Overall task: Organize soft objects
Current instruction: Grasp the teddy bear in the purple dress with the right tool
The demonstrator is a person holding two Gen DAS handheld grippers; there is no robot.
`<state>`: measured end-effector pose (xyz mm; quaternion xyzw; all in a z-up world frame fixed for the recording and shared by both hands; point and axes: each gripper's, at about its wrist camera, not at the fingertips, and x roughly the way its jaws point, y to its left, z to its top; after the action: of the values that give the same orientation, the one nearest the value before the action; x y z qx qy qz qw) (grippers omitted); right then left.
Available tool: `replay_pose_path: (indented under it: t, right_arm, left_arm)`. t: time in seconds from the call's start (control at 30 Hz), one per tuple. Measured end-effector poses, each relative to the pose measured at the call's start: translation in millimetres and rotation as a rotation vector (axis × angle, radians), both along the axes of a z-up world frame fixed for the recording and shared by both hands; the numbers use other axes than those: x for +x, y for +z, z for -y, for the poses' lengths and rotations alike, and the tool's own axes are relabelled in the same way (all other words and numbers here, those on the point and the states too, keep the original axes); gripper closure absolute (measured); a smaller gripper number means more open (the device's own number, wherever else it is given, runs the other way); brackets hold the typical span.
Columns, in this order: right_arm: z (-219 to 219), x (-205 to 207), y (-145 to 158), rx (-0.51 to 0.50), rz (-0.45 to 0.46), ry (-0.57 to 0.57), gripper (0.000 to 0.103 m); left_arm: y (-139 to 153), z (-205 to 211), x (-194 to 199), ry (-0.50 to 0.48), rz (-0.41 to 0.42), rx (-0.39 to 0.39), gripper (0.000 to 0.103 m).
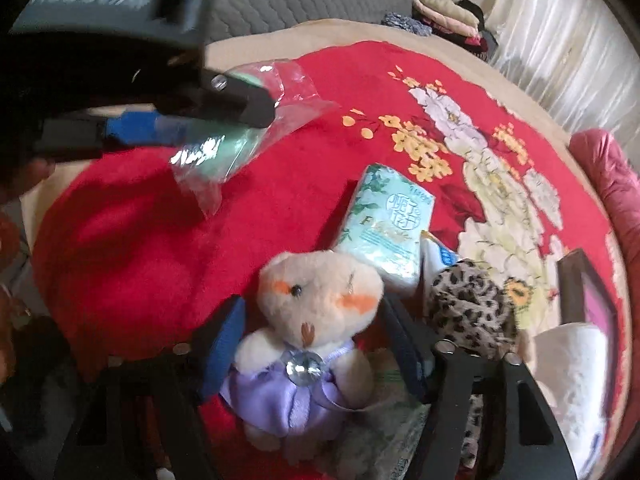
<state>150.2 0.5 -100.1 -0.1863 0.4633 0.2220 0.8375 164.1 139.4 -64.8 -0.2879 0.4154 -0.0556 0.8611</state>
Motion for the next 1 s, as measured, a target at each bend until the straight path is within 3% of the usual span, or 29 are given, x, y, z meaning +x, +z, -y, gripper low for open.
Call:
replay_pose_path:
  t: [0.1, 0.43, 0.7, 1.0]
  right_arm:
    - [4, 4, -2, 0.04, -0.023, -0.025, 0.045]
    - [25, -3, 19, 0.195, -0.014, -0.071, 0.05]
    - [48, -20, 60, 0.314, 0.066, -0.078, 0.049]
    - [88, -39, 87, 0.357, 0.139, -0.129, 0.049]
  left_arm:
    - [-1, 0, 0, -0.001, -0.003, 0.002, 0.059]
    - [-1, 5, -1, -0.023, 0.0, 0.019, 0.059]
    - [12, 11, -11, -0.028, 0.039, 0.043, 0.059]
    - [33, 37, -34, -0.064, 0.074, 0.106, 0.059]
